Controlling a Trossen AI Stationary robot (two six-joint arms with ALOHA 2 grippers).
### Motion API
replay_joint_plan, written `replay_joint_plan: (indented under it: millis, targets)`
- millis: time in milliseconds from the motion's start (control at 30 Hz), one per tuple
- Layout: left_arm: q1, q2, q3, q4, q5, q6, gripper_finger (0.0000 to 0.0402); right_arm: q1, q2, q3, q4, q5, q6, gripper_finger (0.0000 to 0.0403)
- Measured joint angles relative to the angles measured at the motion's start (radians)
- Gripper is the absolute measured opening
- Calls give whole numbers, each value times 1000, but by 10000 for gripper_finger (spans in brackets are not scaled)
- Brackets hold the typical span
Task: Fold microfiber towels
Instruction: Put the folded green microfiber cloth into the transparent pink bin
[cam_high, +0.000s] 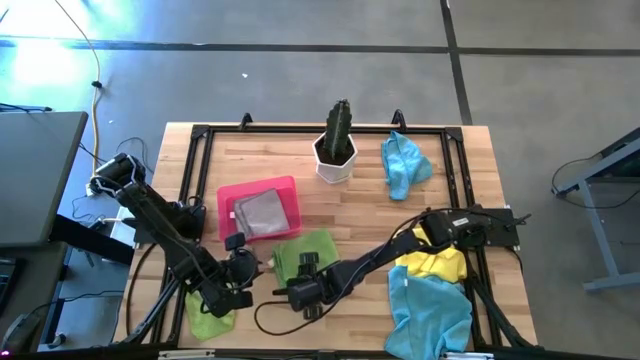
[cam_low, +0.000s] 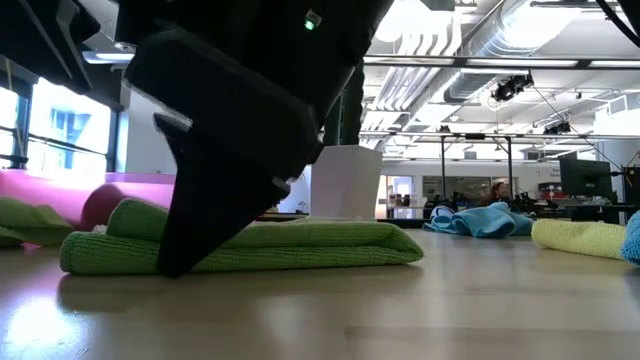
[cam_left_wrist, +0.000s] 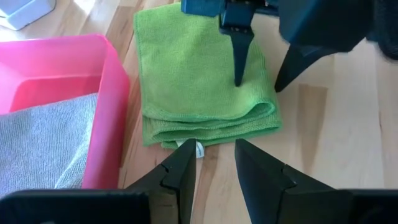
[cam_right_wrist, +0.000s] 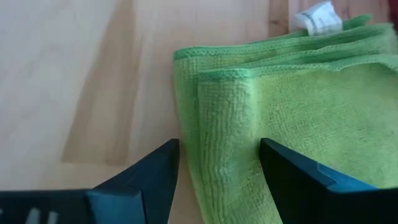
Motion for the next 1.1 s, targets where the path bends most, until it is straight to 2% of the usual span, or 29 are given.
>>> replay_joint_plan:
  millis: [133,233,467,500,667,800,1000,1100]
  targets:
    - [0,0,0,-3,0,-3,103,-1,25,5,-11,14,1,195]
    - [-7,0,0,-3,5,-15,103,1,42,5,-21,11,3,161]
    - [-35,0,0,-3,30,-69,103,13,50,5,-23,14,-1,22]
    - [-39,0,0,-3,30,-73,103,12,50,5,-25,10,-1,12]
    - [-62,0,0,-2,54,-117,103,10,38,4,-30,-5,11,10]
    - [-87,0,0,-2,171,-148,103,3,-10,-5,-69,-3,-2,5]
    - [-133,0,0,8,411,-200,103,-21,-133,-5,-119,80,-67,2]
    - [-158,0,0,7,467,-230,103,-52,-172,-3,-108,99,-72,1]
